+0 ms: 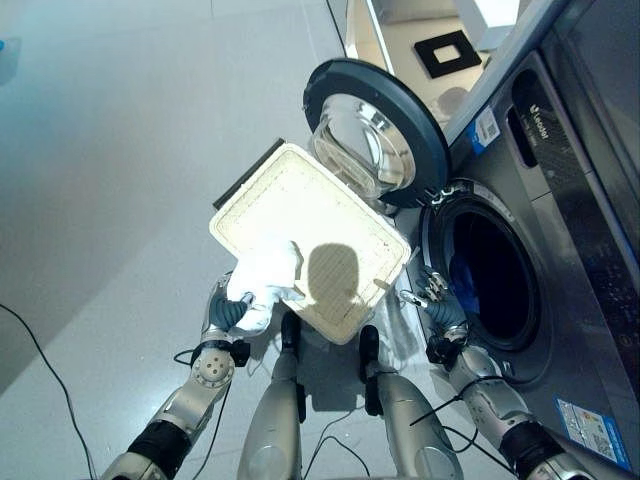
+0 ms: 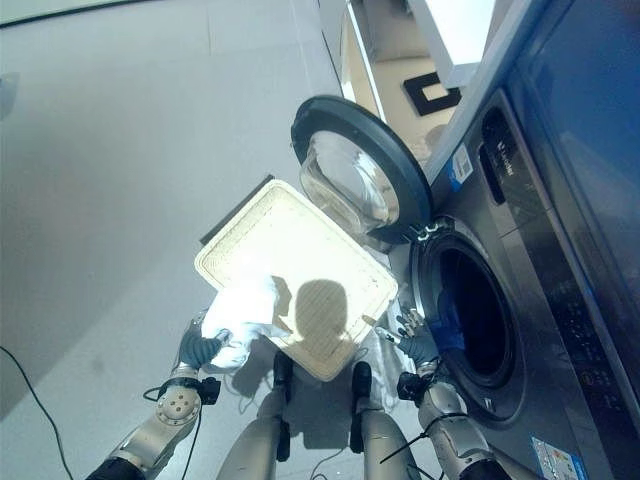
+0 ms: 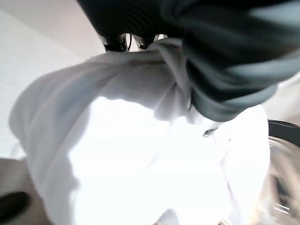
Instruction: Put the clothes into the washing machine.
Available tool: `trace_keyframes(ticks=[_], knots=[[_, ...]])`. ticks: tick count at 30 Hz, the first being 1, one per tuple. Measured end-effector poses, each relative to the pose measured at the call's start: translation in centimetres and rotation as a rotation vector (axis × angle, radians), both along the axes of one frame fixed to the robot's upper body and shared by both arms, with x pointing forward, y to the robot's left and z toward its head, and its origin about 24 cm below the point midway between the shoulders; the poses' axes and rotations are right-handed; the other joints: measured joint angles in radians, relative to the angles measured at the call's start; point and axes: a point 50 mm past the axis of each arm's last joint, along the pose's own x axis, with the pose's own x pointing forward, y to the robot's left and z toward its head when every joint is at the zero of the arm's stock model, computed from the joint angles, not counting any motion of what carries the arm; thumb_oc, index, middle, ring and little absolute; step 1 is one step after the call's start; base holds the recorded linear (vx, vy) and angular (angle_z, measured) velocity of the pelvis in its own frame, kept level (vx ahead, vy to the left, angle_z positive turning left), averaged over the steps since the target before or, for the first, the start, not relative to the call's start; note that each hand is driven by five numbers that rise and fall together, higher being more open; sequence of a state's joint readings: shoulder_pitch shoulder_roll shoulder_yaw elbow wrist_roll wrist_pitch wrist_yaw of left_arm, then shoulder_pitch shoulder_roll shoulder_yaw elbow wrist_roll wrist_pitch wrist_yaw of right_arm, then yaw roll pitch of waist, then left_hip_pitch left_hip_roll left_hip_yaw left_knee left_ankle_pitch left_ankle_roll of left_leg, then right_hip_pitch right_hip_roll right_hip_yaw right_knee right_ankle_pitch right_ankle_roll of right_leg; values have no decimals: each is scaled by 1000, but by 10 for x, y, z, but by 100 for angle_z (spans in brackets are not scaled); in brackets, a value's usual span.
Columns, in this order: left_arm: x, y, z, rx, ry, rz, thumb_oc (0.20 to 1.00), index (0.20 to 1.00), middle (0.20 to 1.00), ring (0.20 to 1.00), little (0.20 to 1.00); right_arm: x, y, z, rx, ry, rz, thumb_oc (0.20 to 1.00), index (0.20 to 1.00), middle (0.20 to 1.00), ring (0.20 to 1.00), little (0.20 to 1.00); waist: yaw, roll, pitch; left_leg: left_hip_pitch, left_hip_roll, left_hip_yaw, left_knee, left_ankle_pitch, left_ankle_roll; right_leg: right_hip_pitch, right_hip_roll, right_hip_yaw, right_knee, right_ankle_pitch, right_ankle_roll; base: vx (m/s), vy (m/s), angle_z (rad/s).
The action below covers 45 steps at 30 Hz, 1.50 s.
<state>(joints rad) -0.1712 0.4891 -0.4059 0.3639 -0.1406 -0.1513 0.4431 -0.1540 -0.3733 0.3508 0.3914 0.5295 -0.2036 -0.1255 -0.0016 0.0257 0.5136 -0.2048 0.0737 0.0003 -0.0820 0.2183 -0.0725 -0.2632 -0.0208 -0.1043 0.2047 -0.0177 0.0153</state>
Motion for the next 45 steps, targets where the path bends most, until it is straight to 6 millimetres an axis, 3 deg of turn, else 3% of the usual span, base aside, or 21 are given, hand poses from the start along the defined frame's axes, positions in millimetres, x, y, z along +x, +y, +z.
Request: trace_keyframes(ticks=[6,11,14,22,32,45], knots=[[4,-30,2,13,49,-251,200,200,200,200,200,-1,17,-5,-55,62,233,1000,1000,1000,1000,1000,-7,53,-38,44,3,-1,-1,-8,-3,51,1,-12,-4,-7,-3,65,-30,3],[1,-37,-2,12,111,-363,200,200,200,200,200,-4,26,-2,-66,62,343,1000,1000,1000,1000,1000,-9,69,-95,71,7,7,-1,-18,-10,77,3,-18,-19,-12,-7,57,-5,-4],[-5,-45,-9,31,169,-467,200,200,200,200,200,-9,31,-7,-72,115,426,1000,1000,1000,1000,1000,-8,69,-146,93,8,15,-1,-31,-5,103,4,-16,-32,-15,-7,76,2,-5],[-13,-54,-13,66,223,-588,200,200,200,200,200,-25,34,-22,32,221,476,1000,1000,1000,1000,1000,-10,60,-199,129,8,27,-4,-42,-5,138,4,-15,-45,-18,-6,60,4,-4],[-31,-54,-30,58,340,-673,200,200,200,200,200,-51,44,-45,217,386,467,1000,1000,1000,1000,1000,-10,16,-243,166,8,52,-5,-61,-3,172,5,4,-74,-16,-2,15,5,-7],[-42,-50,-43,157,452,-719,200,200,200,200,200,-65,56,-54,449,501,485,1000,1000,1000,1000,1000,-11,9,-257,194,10,56,-6,-73,-8,232,15,7,-148,3,2,-1,0,0]])
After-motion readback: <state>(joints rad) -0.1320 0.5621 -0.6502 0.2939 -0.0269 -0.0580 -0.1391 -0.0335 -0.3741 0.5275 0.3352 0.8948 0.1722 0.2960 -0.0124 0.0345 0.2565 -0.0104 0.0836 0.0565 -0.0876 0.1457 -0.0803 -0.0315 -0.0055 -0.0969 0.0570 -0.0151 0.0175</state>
